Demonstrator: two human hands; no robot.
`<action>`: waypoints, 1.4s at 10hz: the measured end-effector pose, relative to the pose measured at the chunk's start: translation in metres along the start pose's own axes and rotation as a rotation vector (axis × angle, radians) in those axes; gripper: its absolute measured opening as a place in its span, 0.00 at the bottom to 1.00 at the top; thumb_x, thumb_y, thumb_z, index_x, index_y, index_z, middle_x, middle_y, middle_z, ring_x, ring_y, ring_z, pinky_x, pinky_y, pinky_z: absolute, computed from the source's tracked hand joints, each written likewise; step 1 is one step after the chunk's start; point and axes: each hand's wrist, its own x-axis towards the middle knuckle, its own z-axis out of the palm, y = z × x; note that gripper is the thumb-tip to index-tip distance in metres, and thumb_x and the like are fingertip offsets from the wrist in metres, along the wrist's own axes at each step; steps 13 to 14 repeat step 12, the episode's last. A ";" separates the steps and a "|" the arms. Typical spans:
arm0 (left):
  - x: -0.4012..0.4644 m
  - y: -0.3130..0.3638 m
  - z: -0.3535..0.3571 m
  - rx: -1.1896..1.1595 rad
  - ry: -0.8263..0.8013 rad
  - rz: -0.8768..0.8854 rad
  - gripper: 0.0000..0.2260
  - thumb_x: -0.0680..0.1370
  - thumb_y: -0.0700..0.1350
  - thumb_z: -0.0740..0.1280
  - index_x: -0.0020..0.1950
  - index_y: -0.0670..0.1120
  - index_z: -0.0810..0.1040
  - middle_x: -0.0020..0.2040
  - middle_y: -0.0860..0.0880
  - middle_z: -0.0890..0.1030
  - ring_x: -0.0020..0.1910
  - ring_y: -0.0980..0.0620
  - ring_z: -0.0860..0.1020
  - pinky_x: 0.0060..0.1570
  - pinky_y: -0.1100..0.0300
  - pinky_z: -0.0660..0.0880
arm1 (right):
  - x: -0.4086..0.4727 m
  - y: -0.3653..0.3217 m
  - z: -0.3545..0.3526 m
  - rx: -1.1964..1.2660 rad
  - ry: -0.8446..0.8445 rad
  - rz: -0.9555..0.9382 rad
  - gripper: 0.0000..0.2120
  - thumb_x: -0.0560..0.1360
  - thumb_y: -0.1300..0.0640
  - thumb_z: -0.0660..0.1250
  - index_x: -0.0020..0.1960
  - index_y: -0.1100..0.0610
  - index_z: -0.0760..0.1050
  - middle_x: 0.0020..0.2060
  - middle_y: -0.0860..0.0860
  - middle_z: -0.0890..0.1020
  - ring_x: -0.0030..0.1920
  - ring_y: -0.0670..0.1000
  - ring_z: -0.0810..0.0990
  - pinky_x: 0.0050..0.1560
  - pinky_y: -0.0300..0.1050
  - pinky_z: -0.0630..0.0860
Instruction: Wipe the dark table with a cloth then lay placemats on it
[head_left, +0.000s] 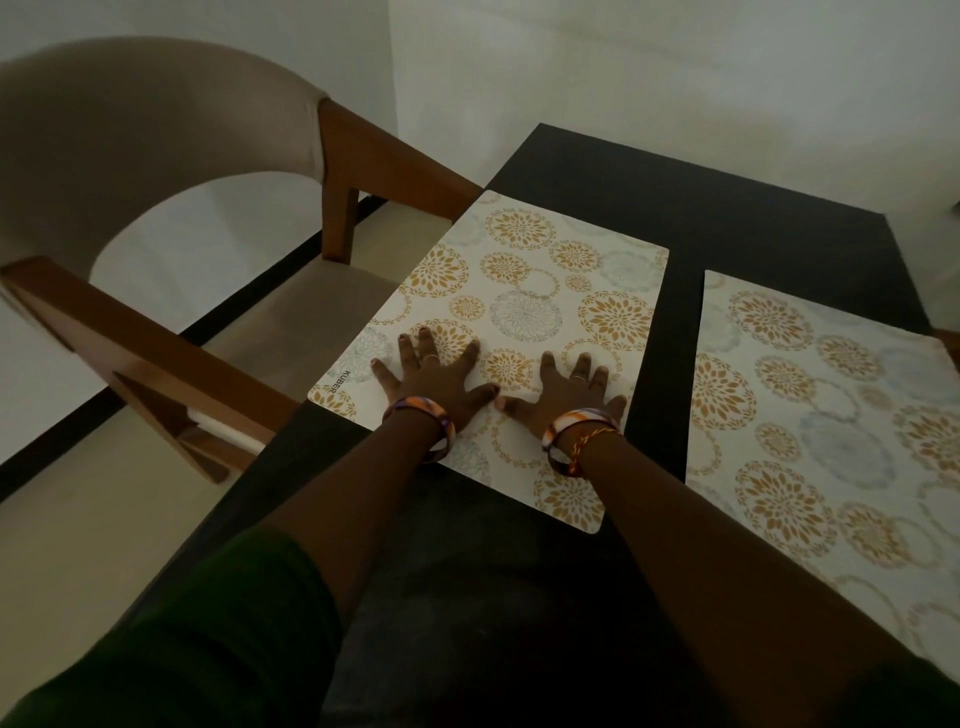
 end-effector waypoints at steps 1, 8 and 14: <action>0.001 -0.001 0.002 0.009 0.006 0.002 0.31 0.75 0.68 0.51 0.75 0.62 0.43 0.76 0.43 0.37 0.74 0.39 0.36 0.66 0.32 0.37 | 0.001 0.000 0.000 -0.006 -0.003 -0.003 0.45 0.72 0.29 0.56 0.77 0.49 0.39 0.76 0.58 0.38 0.75 0.63 0.38 0.72 0.66 0.43; -0.069 0.046 -0.007 -0.148 0.298 0.307 0.25 0.80 0.51 0.58 0.75 0.45 0.57 0.71 0.42 0.67 0.68 0.43 0.67 0.65 0.51 0.65 | -0.082 0.036 0.002 0.171 0.425 -0.267 0.17 0.80 0.49 0.57 0.62 0.56 0.76 0.57 0.55 0.80 0.57 0.55 0.78 0.58 0.49 0.73; -0.188 0.130 0.062 0.132 0.081 0.674 0.13 0.78 0.48 0.60 0.60 0.47 0.75 0.58 0.46 0.76 0.57 0.47 0.75 0.56 0.54 0.71 | -0.207 0.139 0.039 -0.046 0.280 -0.176 0.14 0.80 0.49 0.57 0.61 0.53 0.75 0.55 0.51 0.80 0.53 0.52 0.79 0.54 0.43 0.74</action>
